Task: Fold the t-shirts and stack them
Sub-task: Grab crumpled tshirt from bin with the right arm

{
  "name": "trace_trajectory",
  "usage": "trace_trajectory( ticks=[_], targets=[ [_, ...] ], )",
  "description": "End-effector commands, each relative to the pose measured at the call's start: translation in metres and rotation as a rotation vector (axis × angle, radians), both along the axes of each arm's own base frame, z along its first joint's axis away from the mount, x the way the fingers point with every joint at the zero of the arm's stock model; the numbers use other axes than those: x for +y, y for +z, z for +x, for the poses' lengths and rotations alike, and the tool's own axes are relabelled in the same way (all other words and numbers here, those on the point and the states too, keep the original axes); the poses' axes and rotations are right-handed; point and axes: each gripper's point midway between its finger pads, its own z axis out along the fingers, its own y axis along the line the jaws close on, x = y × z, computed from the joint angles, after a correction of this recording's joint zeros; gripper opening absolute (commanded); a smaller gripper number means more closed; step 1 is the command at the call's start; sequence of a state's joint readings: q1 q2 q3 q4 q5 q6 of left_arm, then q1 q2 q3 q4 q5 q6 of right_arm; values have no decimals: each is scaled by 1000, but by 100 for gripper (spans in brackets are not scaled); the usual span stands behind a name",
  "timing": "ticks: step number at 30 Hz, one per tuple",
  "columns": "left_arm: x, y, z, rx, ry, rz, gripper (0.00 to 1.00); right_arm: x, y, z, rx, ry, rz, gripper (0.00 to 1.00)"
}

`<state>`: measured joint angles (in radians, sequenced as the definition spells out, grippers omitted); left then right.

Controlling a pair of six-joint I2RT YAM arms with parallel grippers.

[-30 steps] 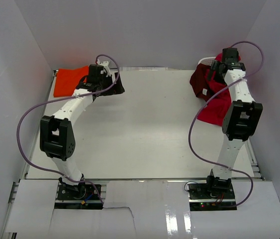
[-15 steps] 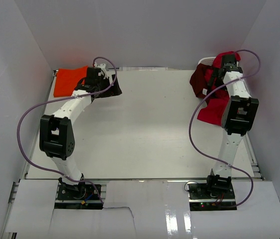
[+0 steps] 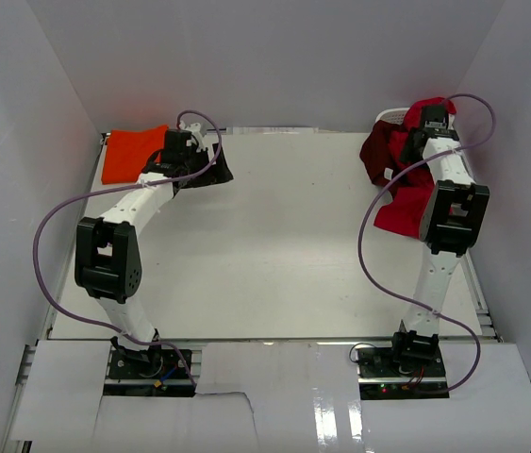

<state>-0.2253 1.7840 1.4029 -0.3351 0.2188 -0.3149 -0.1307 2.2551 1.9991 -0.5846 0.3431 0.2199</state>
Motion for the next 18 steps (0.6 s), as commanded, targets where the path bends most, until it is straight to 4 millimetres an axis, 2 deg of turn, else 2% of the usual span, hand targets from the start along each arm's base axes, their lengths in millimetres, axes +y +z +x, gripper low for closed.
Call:
trace_trajectory(
  ticks=[1, 3, 4, 7, 8, 9, 10, 12, 13, 15, 18],
  targets=[
    [-5, 19, -1, -44, -17, -24, 98, -9, 2, 14, -39, -14, -32, 80],
    [-5, 17, -1, -41, -20, -24, 98, -10, 2, 16, -44, -14, -37, 72],
    [-5, 17, -1, -39, -17, -26, 98, -10, 1, 17, -45, -13, -38, 61],
    [-5, 14, -1, -34, -19, -27, 98, -12, 1, 19, -50, -14, -46, 51],
    [-5, 14, -1, -33, -20, -29, 98, -12, 1, 19, -52, -12, -48, 41],
    [-5, 13, -1, -31, -20, -28, 98, -13, 2, 20, -57, -13, -52, 34],
    [-5, 13, -2, -30, -20, -27, 98, -13, 3, 21, -62, -10, -54, 23],
    [-5, 12, -2, -30, -20, -28, 98, -11, 6, 25, -74, 7, -49, 18],
    [-5, 12, -2, -28, -21, -29, 98, -7, 18, 34, -106, 33, -37, 17],
    [-7, 12, -3, -27, -24, -31, 98, -7, 23, 36, -113, 40, -38, 14],
    [-7, 13, -4, -30, -25, -35, 98, -1, 50, 41, -164, 63, -53, 9]
  ],
)
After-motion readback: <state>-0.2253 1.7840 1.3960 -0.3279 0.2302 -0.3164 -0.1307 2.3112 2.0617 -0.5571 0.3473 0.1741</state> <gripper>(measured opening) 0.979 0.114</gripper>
